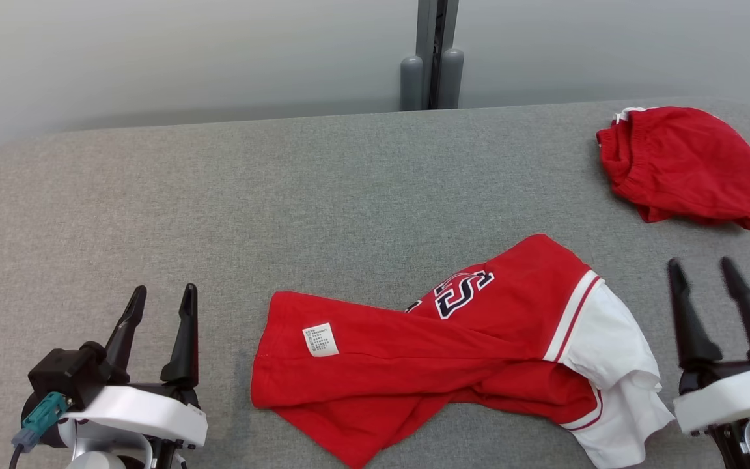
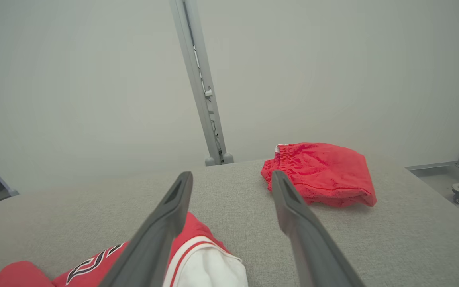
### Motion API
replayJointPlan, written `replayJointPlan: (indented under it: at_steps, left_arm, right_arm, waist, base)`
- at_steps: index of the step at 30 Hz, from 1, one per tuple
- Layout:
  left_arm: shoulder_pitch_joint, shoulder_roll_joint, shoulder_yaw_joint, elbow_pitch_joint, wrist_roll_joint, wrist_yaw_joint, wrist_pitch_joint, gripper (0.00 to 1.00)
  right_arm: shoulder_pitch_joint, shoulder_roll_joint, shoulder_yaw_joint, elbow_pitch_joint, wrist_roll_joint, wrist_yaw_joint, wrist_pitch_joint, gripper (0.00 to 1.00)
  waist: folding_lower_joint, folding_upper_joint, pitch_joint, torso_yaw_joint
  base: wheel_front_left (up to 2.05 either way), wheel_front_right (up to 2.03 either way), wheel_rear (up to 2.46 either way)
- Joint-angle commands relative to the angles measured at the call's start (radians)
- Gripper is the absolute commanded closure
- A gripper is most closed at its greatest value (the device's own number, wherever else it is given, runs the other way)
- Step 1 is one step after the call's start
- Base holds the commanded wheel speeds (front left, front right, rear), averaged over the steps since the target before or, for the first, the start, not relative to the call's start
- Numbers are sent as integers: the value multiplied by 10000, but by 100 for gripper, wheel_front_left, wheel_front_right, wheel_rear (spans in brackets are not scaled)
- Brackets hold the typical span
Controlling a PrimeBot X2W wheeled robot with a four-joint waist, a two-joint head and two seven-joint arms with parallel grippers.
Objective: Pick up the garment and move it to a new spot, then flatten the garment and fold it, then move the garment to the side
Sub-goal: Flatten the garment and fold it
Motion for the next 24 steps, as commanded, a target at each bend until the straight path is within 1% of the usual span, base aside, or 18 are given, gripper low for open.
replayJointPlan:
  at_steps: [1, 3, 8, 12, 16, 19, 21, 24]
  left_arm:
    - [-30, 25, -6, -40, -36, 69, 10, 0]
    - [39, 26, -43, -76, -58, 64, 70, 0]
    - [203, 49, -135, -174, -122, 51, 263, 0]
    - [281, 93, -178, -277, -182, 56, 413, 0]
    - [265, 136, -202, -350, -239, 82, 501, 0]
    - [199, 171, -226, -382, -267, 85, 538, 0]
    - [148, 170, -261, -397, -257, 89, 552, 0]
    - [111, 173, -299, -403, -276, 87, 556, 0]
  right_arm:
    - [190, -191, 28, 10, 96, 5, 152, 0]
    - [415, -558, 157, -20, 254, 4, 479, 0]
    - [1130, -1007, 307, -83, 1022, 5, 1499, 0]
    - [1530, -951, 577, -121, 2084, 5, 2299, 0]
    - [1583, -1085, 758, 41, 2820, 5, 2679, 0]
    - [1657, -1385, 825, 315, 2744, 5, 2966, 0]
    - [1655, -1414, 863, 524, 2628, 9, 3114, 0]
    - [1493, -1420, 857, 677, 2654, 7, 3042, 0]
  waist:
    - [0, -1, -4, -4]
    - [0, -1, -16, -15]
    - [0, -1, 5, -80]
    - [0, -1, 99, -150]
    - [0, -1, 197, -206]
    - [0, -1, 266, -192]
    - [0, -1, 313, -160]
    - [0, -1, 384, -110]
  base:
    - [0, 0, 0]
    - [0, 0, 0]
    - [0, 0, 0]
    - [0, 0, 0]
    - [0, 0, 0]
    - [0, 0, 0]
    - [0, 0, 0]
    - [0, 0, 0]
